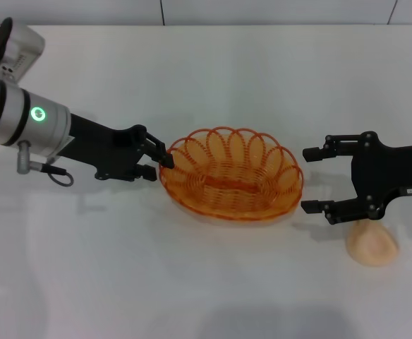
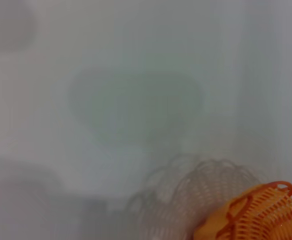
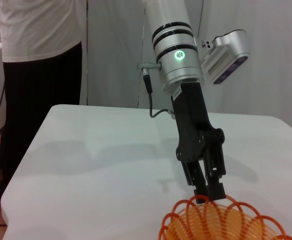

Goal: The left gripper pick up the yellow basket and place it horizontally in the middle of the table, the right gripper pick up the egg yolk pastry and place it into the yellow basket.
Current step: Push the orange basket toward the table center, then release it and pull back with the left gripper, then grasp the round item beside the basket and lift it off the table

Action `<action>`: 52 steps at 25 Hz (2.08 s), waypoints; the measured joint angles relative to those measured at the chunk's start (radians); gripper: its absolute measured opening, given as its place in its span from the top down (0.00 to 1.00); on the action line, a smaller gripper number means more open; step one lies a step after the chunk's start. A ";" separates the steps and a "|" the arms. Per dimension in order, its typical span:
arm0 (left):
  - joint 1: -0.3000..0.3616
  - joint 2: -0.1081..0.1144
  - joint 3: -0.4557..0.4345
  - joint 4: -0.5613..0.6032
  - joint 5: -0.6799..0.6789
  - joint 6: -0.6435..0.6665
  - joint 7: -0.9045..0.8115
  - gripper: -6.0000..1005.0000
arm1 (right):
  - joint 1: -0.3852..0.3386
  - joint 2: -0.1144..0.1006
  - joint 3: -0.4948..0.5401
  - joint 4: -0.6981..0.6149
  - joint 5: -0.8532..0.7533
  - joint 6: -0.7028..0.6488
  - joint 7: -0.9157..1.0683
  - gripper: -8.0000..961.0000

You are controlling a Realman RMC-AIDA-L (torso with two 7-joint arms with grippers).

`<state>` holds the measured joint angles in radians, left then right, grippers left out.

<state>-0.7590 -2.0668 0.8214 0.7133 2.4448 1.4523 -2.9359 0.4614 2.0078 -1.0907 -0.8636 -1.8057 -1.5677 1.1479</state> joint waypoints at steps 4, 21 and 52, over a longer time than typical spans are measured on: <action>0.007 0.009 0.001 0.005 -0.003 0.008 0.001 0.65 | 0.001 0.000 0.000 0.000 0.001 0.000 0.000 0.20; 0.146 0.122 -0.089 0.113 -0.302 0.126 0.544 0.17 | -0.018 0.003 0.002 -0.002 0.037 0.005 0.066 0.20; 0.234 0.139 -0.104 0.117 -0.211 0.370 1.635 0.17 | -0.086 -0.002 -0.004 -0.229 -0.155 -0.019 0.431 0.22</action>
<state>-0.5252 -1.9276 0.7172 0.8301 2.2333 1.8226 -1.3004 0.3751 2.0054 -1.0949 -1.0930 -1.9609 -1.5862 1.5791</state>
